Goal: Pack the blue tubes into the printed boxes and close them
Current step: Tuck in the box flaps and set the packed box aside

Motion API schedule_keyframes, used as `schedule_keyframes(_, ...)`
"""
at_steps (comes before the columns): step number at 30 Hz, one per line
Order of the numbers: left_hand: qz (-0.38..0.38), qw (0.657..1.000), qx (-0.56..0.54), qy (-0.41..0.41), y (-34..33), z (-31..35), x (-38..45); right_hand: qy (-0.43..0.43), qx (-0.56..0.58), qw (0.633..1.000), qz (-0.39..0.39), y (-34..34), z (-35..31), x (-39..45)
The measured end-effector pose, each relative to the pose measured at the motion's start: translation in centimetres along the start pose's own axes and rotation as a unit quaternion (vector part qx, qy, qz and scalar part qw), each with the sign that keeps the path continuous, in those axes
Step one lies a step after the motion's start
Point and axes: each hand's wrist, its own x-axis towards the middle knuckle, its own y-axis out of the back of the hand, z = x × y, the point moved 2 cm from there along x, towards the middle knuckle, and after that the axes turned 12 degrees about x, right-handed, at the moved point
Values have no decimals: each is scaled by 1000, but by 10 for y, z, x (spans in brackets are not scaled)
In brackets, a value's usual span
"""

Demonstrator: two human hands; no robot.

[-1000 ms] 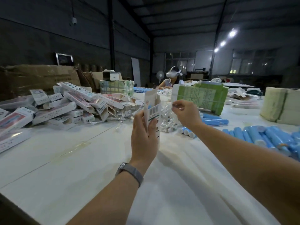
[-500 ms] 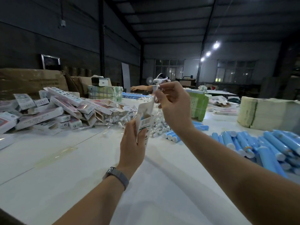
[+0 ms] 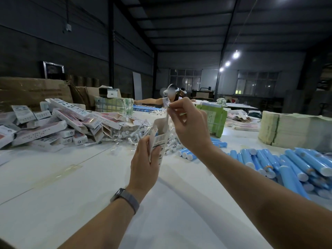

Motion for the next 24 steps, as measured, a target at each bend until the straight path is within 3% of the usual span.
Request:
schedule_keyframes(6, -3, 1000, 2, -16, -2, -1, 0, -52, 32, 998, 33, -2, 4, -3)
schedule_keyframes(12, -14, 1000, -5, -27, -4, 0, -1, -38, 52, 997, 53, -3, -3, 1)
schedule_keyframes(18, 2, 1000, -27, -12, -2, -4, 2, 16, -90, 992, -82, -4, 7, -23)
schedule_keyframes(24, -7, 999, -47, -16, -3, -3, 3, -72, -72, 987, -127, -7, 11, -30)
